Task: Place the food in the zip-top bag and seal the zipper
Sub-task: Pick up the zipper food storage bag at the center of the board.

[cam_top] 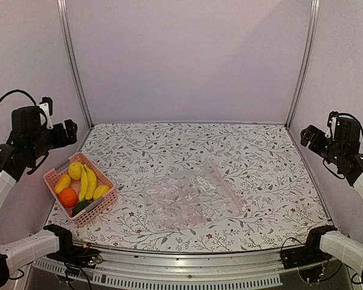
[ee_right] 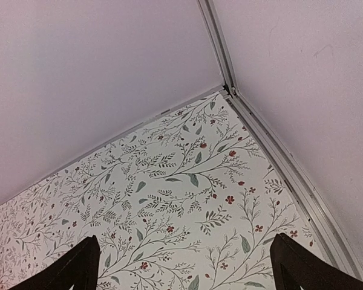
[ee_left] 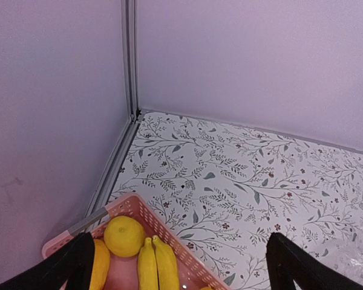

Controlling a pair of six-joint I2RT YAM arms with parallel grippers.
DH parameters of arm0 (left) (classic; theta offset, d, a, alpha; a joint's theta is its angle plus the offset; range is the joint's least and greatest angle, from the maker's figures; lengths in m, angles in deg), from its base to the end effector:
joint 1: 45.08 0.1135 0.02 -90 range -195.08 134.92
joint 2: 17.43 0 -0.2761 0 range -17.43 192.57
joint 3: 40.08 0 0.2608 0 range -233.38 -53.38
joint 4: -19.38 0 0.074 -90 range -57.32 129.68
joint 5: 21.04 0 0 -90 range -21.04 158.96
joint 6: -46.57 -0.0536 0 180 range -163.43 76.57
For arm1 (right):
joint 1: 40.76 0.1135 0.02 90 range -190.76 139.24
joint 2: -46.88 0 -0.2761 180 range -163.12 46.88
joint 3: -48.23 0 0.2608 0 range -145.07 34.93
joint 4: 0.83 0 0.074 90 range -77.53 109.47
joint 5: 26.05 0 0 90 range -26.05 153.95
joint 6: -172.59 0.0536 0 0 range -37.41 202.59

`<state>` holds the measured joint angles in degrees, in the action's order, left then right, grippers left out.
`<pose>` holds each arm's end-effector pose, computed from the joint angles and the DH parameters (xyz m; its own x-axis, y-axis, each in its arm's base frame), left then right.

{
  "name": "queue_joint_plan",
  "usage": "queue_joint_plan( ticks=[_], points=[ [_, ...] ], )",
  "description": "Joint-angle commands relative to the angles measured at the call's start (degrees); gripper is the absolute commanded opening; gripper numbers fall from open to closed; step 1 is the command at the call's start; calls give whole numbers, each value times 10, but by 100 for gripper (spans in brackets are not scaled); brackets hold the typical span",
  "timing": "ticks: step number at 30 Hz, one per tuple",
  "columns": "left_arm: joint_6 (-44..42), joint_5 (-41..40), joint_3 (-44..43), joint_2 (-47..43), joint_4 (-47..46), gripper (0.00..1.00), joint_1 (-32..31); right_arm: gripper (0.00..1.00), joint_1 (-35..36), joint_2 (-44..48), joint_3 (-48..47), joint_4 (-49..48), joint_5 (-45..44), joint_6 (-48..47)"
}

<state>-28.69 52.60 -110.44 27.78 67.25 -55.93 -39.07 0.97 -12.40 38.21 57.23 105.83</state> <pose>0.1769 -0.0185 0.3718 -0.3479 -0.1819 -0.9197 -0.1686 0.9771 -0.1295 0.1962 -0.0005 0.3257 -0.3478 0.3818 -0.8563 0.2335 0.9198 0.3153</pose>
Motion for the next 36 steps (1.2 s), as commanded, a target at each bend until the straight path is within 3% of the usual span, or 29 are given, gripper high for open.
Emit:
queue_joint_plan(
  ticks=[1,10,19,29,36],
  points=[
    [-11,-22,8,0,0,99,0,99,-3,24,8,8,-52,20],
    [-1,13,13,7,-8,100,1,99,-3,14,13,13,-46,23],
    [23,127,36,5,-33,100,-24,97,1,-33,-30,62,134,-1],
    [117,251,132,61,-133,100,-144,93,170,-102,-6,33,149,37],
    [222,290,203,108,-230,99,-216,91,215,-147,6,-29,148,71]
  ],
)
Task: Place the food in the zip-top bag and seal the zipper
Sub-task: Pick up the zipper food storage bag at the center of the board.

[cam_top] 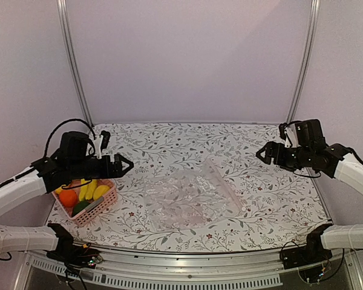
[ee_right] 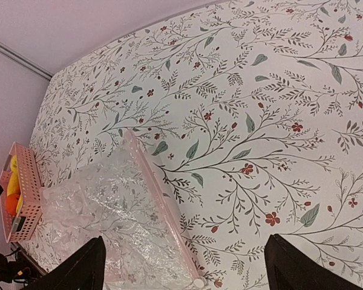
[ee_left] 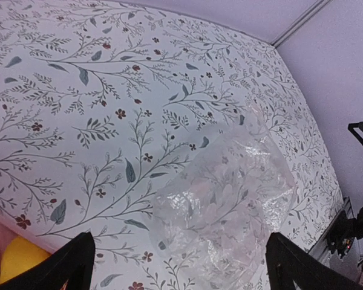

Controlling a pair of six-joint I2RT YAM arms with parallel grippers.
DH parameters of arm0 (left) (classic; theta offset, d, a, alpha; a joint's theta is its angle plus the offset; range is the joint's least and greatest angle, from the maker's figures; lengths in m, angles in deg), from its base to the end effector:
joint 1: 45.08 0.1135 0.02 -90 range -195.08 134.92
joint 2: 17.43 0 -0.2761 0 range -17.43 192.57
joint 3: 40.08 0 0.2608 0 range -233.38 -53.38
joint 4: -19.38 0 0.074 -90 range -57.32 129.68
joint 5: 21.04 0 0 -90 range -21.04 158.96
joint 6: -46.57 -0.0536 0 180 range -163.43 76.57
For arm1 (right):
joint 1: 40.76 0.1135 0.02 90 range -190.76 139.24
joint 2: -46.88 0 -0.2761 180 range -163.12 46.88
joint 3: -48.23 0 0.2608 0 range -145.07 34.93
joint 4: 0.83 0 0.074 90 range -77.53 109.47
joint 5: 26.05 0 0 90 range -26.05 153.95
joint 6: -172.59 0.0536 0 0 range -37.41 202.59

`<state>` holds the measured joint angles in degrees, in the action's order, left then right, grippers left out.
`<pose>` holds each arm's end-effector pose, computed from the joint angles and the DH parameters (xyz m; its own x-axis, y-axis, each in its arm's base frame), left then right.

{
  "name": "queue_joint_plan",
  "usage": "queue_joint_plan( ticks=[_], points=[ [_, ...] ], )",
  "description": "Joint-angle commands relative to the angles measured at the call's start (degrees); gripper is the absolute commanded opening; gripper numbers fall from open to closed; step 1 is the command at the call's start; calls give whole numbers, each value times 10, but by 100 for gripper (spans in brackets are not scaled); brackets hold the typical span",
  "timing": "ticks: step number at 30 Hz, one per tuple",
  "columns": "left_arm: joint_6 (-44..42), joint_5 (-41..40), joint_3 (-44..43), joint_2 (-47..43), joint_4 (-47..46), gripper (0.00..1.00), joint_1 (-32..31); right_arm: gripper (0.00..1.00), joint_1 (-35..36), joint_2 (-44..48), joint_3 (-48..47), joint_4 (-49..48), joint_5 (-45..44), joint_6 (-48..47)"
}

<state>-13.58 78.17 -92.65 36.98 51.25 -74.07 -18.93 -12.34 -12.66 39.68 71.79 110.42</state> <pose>0.1931 -0.1168 0.2592 -0.7171 -0.1643 -0.6773 0.2743 0.8268 -0.4911 0.2186 0.0954 0.2786 -0.7329 0.2046 -0.6489 -0.1412 0.8872 0.4393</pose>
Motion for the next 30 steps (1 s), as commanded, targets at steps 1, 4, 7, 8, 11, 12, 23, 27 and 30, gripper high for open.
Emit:
queue_joint_plan(
  ticks=[1,4,7,8,11,12,23,27,30],
  points=[
    [81,36,30,22,-79,99,-42,91,16,-17,8,-51,3,27],
    [110,47,44,45,-111,98,-67,91,19,-26,5,-63,6,30],
    [132,43,59,71,-136,96,-95,91,21,-35,1,-64,6,29],
    [138,42,63,80,-143,94,-102,91,22,-37,0,-64,5,28],
    [150,37,65,111,-166,90,-120,91,22,-36,5,-67,5,31],
    [149,36,62,123,-168,87,-125,91,23,-35,7,-68,3,31],
    [128,-24,11,241,-110,80,-134,91,23,-7,14,-57,-13,32],
    [131,-33,-6,275,-105,78,-138,91,23,14,12,-44,-30,21],
    [131,-41,-18,293,-113,66,-153,91,23,21,10,-39,-65,8]
  ],
)
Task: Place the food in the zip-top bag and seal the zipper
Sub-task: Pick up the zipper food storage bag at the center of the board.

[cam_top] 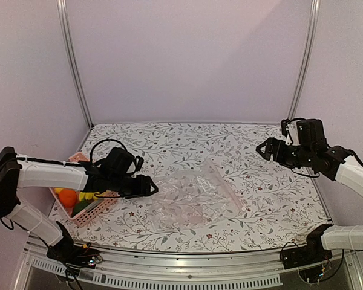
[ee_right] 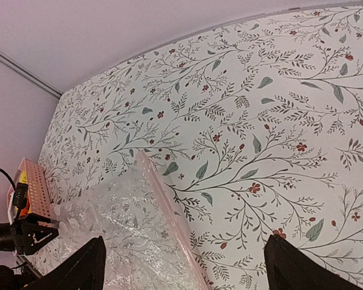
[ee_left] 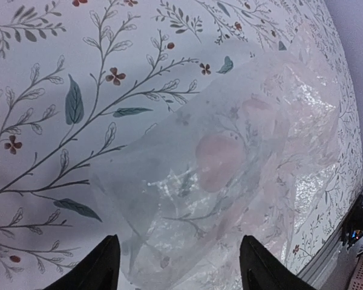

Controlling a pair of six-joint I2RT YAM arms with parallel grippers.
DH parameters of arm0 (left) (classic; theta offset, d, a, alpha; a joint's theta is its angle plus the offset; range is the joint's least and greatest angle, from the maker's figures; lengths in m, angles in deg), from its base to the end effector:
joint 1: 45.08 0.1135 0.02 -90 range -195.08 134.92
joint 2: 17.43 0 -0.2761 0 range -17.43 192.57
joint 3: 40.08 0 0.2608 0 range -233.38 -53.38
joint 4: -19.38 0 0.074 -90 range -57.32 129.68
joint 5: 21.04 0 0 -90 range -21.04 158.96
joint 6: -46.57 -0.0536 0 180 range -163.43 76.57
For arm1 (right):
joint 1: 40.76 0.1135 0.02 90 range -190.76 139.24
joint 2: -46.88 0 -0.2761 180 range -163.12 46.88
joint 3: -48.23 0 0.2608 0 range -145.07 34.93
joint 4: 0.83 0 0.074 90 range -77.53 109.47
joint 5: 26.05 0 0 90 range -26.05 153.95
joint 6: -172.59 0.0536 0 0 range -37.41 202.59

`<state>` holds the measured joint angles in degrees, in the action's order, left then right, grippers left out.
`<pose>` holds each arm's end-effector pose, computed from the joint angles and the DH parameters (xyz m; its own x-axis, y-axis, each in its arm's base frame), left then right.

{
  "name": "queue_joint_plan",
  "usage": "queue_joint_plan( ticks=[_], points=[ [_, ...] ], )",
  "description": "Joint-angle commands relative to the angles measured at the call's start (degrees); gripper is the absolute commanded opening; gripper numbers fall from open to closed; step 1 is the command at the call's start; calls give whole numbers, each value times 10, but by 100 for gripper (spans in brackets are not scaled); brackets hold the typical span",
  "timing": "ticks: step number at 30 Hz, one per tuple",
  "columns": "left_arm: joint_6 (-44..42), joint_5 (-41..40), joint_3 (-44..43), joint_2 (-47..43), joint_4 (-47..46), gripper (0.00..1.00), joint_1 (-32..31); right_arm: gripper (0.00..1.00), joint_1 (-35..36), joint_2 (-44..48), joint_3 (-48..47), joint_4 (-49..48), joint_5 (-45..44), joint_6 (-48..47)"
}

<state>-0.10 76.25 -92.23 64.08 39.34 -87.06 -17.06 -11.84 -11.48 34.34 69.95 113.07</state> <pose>0.2106 -0.1986 0.1623 -0.9075 -0.0990 -0.4081 0.1405 0.8442 -0.5173 0.2200 0.1027 0.2825 -0.6863 0.2497 -0.6832 -0.1518 0.8694 0.4702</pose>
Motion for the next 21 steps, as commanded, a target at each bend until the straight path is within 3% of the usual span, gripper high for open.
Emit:
queue_joint_plan(
  ticks=[1,11,21],
  points=[
    [-6,-30,-26,26,6,60,-27,91,5,20,-4,13,-55,-21],
    [-34,-53,-51,40,12,0,-29,91,4,30,-46,13,-81,-66],
    [-150,3,-124,-14,117,0,10,90,4,17,-38,32,-49,-75]
  ],
)
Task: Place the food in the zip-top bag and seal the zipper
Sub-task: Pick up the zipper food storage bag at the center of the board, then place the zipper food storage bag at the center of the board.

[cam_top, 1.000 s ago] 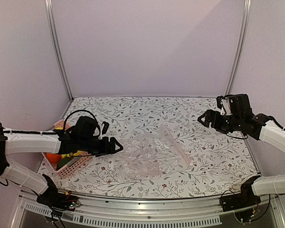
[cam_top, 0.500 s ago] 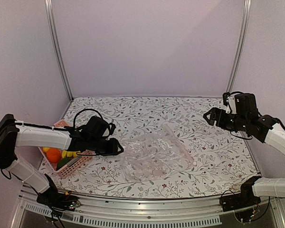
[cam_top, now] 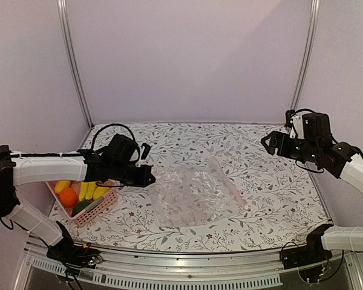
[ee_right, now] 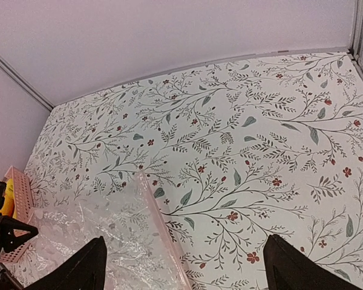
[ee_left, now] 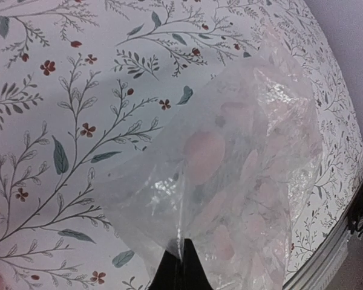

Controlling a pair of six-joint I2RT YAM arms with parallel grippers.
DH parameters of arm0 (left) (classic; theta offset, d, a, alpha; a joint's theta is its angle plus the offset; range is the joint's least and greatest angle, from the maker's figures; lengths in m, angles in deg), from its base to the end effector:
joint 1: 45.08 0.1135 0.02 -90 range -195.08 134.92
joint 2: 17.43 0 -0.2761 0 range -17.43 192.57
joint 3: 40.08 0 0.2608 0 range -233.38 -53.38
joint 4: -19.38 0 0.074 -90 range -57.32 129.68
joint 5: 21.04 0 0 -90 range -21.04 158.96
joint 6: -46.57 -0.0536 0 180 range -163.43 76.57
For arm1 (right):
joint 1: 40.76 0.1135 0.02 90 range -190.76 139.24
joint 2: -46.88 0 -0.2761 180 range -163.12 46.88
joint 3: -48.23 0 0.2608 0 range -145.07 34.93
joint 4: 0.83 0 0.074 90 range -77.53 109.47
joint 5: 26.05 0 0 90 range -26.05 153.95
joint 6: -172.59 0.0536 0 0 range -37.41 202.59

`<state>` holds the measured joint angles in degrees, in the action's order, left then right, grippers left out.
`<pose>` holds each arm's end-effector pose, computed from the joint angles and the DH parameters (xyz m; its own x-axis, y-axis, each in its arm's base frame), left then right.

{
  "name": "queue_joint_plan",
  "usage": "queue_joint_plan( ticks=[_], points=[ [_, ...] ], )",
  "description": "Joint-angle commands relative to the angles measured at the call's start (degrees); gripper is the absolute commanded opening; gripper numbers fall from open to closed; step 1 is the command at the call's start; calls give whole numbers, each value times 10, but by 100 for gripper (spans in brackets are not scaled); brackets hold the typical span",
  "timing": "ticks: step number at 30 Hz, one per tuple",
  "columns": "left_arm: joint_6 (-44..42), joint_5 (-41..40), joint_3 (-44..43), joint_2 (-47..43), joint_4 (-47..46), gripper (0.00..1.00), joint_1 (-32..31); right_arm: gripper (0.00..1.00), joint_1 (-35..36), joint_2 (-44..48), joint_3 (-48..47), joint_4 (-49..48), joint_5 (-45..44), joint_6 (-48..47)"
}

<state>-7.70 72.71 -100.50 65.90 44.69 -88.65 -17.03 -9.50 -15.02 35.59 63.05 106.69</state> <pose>0.2244 -0.2183 0.1911 -0.8587 0.0126 -0.5124 0.2684 0.8627 -0.4287 0.2173 0.0946 0.3117 -0.5713 0.1948 -0.7973 -0.1715 0.9216 0.3481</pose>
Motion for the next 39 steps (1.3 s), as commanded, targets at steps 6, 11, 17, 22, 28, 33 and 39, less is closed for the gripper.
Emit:
queue_joint_plan(
  ticks=[6,11,17,22,28,33,39],
  points=[
    [-195,120,-117,-33,163,0,99,90,4,4,16,30,38,-10],
    [-256,167,-151,-8,149,0,150,90,5,20,38,30,41,3],
    [-281,114,-199,73,95,0,157,90,8,32,61,14,52,48],
    [-320,105,-257,153,86,0,162,90,17,39,85,10,68,76],
    [-354,105,-312,232,95,0,175,90,25,48,115,13,71,101],
    [-333,61,-305,223,86,36,177,90,34,37,135,-9,72,120],
    [-212,47,-209,114,36,77,164,89,51,6,120,-12,37,118]
  ],
)
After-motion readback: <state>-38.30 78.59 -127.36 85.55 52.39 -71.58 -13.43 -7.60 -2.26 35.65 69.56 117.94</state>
